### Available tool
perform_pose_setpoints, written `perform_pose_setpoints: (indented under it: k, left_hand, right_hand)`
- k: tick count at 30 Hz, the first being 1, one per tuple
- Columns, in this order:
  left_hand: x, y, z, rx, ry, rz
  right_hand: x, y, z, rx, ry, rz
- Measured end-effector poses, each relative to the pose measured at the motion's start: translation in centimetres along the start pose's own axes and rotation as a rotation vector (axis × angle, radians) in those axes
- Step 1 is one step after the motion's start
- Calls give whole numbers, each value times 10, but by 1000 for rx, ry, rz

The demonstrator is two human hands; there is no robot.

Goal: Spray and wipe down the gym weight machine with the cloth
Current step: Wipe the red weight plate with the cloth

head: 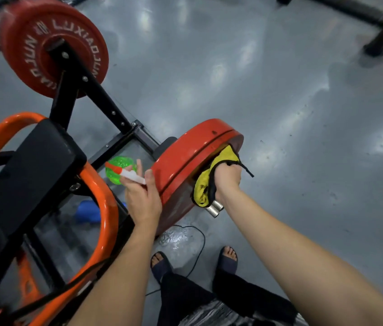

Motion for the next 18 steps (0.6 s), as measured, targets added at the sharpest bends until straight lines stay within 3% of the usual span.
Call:
perform_pose_setpoints:
  k: [2,4,7,18]
  left_hand:
    - [35,-20,8,-10,-68,-16]
    - [63,-35,8,-83,-246,66]
    - [67,-46,6,-188,-428,125]
    - [-71,25,7,20,-37,96]
  right_hand:
    - [-8,1,11,25,-2,37]
    - [-16,4,19,42,22,22]
    - [-33,11,27,44,96,1]
    - [-35,22,50,77,132,-54]
Point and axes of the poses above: each hand's wrist, its own z-axis away from the middle knuckle, its own y-axis out of the palm, x = y × z, the point moved 8 cm from there along -z, towards the middle knuckle, and after that the axes turned 13 degrees about -y, right-handed, at the moved point
